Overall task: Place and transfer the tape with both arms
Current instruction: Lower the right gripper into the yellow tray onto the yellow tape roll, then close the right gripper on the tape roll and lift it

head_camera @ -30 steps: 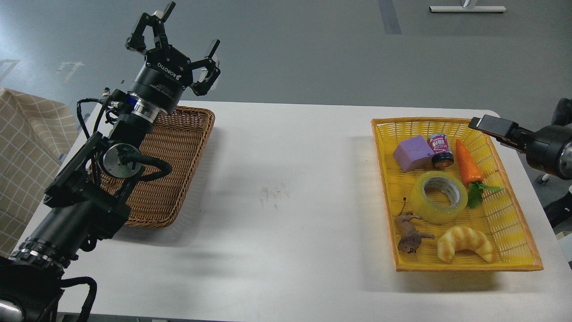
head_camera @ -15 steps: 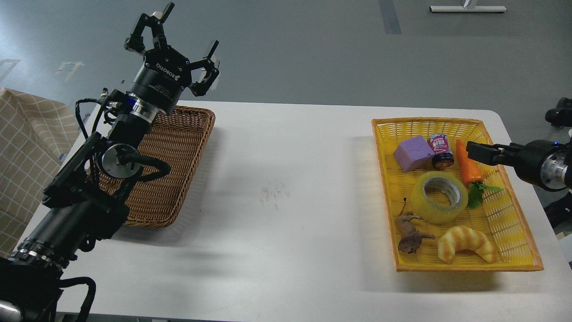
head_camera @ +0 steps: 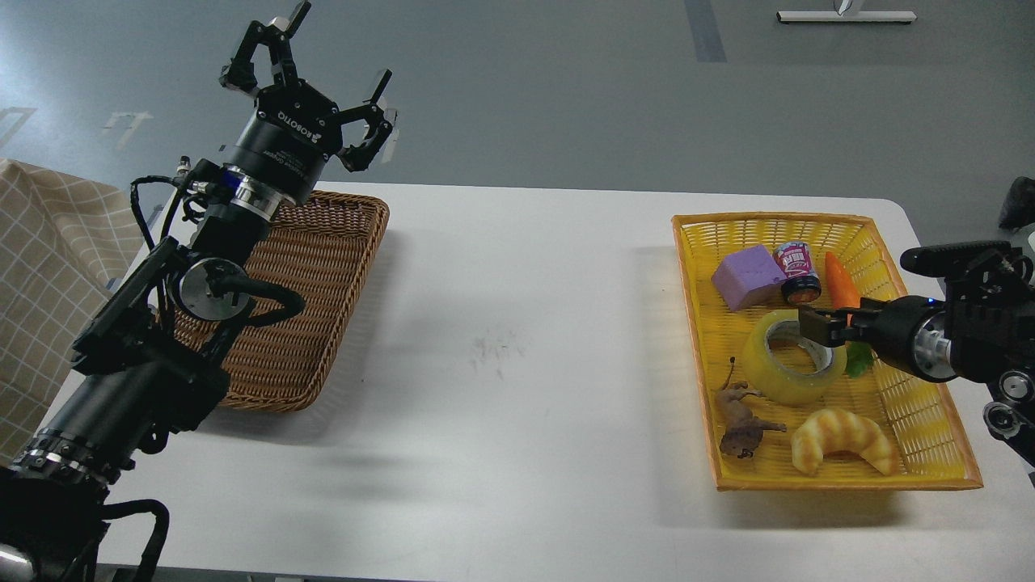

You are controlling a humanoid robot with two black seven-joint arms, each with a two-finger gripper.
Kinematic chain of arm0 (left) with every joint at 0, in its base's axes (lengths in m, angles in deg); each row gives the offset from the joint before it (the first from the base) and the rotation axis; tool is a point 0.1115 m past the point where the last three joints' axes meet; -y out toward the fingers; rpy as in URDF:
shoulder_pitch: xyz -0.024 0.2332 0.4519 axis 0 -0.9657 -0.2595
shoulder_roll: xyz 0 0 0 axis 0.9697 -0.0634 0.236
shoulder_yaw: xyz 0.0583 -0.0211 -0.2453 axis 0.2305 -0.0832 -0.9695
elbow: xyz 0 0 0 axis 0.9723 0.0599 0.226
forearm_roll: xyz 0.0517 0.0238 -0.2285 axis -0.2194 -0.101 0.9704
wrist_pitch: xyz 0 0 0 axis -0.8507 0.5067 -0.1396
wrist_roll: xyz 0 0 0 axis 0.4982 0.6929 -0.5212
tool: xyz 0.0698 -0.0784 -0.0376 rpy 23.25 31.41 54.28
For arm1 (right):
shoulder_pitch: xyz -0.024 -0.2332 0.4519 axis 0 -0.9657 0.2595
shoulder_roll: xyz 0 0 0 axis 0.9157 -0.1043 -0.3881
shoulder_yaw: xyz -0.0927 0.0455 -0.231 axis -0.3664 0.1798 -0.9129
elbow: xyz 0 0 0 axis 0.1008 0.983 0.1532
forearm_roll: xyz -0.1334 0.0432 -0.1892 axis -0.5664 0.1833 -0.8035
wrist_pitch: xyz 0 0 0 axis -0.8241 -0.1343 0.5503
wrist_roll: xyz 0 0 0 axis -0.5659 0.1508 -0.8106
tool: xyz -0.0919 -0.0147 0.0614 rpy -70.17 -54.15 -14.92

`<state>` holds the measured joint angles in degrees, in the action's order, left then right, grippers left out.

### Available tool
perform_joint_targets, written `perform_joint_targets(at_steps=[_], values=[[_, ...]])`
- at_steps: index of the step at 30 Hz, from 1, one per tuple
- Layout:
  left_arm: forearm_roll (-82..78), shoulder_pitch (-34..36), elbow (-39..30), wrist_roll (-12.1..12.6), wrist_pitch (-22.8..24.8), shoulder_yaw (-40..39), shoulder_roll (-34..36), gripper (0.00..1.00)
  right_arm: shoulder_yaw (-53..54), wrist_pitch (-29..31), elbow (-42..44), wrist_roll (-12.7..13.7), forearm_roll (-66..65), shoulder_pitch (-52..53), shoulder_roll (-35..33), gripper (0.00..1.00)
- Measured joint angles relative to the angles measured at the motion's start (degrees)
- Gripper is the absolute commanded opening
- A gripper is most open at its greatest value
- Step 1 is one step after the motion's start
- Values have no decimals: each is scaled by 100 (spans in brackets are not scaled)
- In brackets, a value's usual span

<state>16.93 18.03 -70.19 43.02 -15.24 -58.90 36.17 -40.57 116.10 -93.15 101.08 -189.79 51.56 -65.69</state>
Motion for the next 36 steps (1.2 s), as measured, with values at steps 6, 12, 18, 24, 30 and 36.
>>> perform_joint_targets(at_steps=[6, 12, 18, 24, 30, 36], values=[[1, 0, 0, 0, 0, -2, 1, 98, -109, 0, 197, 0, -41, -10, 95, 82], [1, 0, 0, -1, 0, -2, 16, 98, -179, 0, 300, 1, -45, -34, 174, 82], [1, 2, 0, -1, 0, -2, 18, 98, -230, 0, 573, 1, -45, -36, 327, 78], [1, 5, 0, -1, 0, -2, 14, 98, -243, 0, 759, -6, -29, -32, 420, 31], [1, 4, 0, -1, 0, -2, 1, 98, -271, -1, 794, -8, -2, -18, 486, 5], [1, -3, 0, -1, 0, 4, 9, 98, -391, -1, 791, -5, 33, 73, 496, 0]])
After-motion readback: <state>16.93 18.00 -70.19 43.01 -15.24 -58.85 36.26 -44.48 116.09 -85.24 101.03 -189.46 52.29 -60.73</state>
